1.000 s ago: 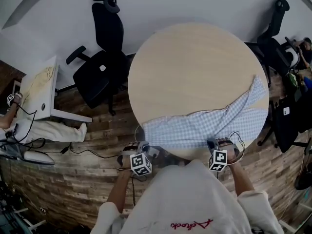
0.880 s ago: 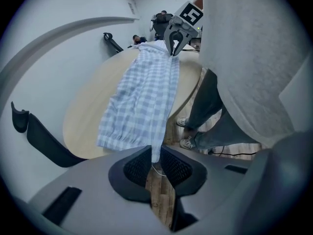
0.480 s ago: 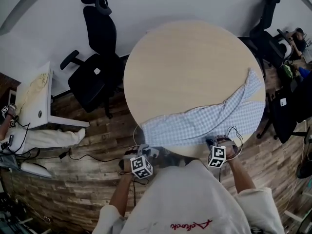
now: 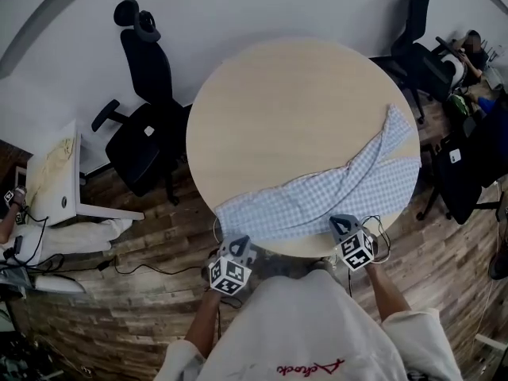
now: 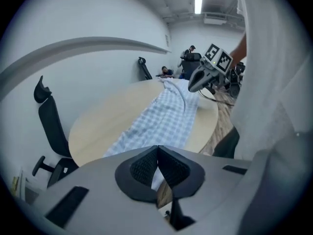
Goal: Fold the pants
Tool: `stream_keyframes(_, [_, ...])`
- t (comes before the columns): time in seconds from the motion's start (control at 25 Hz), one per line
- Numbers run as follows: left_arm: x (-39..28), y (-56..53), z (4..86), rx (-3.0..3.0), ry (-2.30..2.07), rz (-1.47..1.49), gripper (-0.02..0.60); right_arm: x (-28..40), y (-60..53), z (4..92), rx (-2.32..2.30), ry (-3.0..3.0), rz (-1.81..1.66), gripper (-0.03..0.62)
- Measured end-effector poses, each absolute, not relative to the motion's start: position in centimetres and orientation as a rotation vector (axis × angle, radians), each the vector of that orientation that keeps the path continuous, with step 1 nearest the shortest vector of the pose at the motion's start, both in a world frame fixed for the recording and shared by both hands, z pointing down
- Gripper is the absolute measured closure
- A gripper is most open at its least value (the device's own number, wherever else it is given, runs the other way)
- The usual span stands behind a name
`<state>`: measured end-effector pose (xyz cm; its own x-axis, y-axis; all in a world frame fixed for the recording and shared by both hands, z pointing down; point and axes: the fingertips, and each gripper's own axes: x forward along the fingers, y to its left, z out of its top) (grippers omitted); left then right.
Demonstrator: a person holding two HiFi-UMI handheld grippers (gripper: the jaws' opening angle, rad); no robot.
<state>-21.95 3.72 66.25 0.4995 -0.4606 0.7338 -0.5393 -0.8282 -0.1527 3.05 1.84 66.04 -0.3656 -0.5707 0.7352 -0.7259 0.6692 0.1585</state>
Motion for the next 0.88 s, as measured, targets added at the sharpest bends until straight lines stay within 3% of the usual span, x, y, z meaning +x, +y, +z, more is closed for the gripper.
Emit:
stream_keyframes(0.32, [-11.3, 1.8, 61.7, 2.565, -1.044, 0.825, 0.549, 11.2, 0.8, 60.3, 1.419, -2.322, 0.579, 0.565])
stream_keyframes(0.64, [-1.2, 3.6, 61.0, 2.562, -1.065, 0.809, 0.549, 20.8, 3.8, 59.2, 1.465, -2.396, 0.557, 0.566])
stream_keyframes(0.88, [2.8, 4.7, 61.5, 2.525, -1.1, 0.814, 0.549, 25.8, 4.9, 58.9, 1.494, -2.405, 0.569, 0.565])
